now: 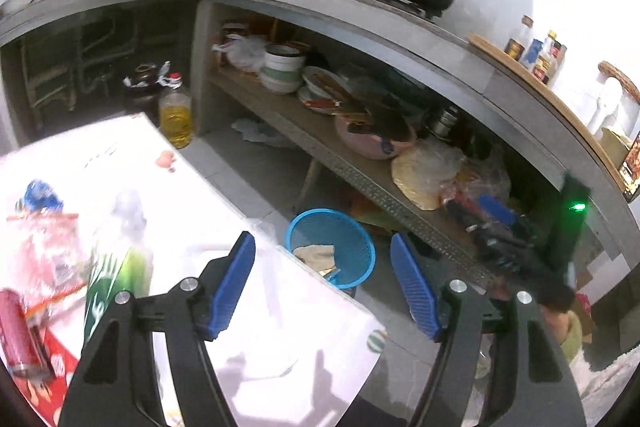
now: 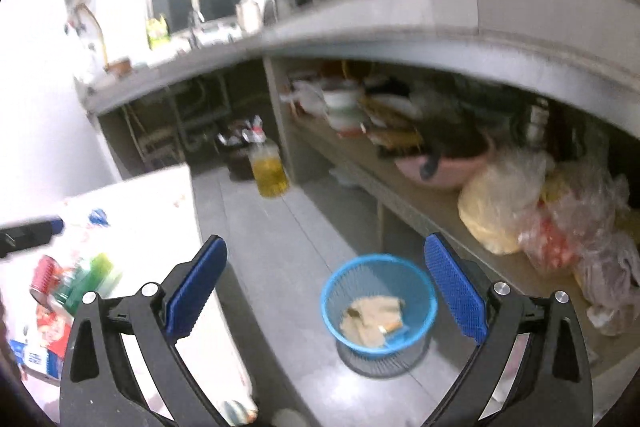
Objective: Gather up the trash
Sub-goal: 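Move both tools back over the table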
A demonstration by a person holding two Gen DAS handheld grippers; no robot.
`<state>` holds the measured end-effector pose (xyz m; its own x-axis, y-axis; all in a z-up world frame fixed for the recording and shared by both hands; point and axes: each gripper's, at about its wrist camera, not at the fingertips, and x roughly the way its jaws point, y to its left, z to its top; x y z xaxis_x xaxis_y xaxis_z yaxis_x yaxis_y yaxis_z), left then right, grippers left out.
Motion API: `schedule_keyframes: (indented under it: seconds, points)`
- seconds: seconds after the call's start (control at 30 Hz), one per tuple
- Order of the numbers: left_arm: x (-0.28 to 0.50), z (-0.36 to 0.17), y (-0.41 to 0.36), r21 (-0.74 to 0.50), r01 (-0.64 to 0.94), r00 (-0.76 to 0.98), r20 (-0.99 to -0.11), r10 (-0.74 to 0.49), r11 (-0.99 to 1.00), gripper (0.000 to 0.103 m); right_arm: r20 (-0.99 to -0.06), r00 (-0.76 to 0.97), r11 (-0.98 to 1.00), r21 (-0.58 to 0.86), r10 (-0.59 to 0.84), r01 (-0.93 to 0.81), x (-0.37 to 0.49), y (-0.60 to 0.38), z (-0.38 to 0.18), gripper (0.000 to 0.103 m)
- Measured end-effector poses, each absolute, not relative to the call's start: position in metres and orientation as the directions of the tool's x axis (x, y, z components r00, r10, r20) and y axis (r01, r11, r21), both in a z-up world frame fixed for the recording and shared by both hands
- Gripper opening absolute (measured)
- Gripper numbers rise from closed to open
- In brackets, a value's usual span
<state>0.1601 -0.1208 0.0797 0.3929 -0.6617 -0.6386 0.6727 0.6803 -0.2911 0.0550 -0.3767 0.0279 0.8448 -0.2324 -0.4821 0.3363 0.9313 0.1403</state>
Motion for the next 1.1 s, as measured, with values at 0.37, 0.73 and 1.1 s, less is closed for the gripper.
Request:
schedule_keyframes:
  seconds: [0.37,0.73,1.1]
  points:
    - [0.150,0.077,-0.079,-0.316,0.621,0.453,-0.602,-0.657,0.717,0.069,-0.492,0.865,0.937,0.245,-0.100,0.248,0.053,-0.360,0.046,0.095]
    - [0.147,0.077,-0.058,-0.343,0.592,0.477,-0.580,-0.660,0.729,0.072,-0.371,0.925,0.942,0.271,-0.087,0.197,0.040,-0.342,0.066,0.095]
    - [0.134,0.071,-0.031,-0.341,0.549,0.519,-0.577,-0.631,0.763,0.072,-0.450,0.893,0.940,0.309,0.011,0.144,0.054,-0.330,0.056,0.095]
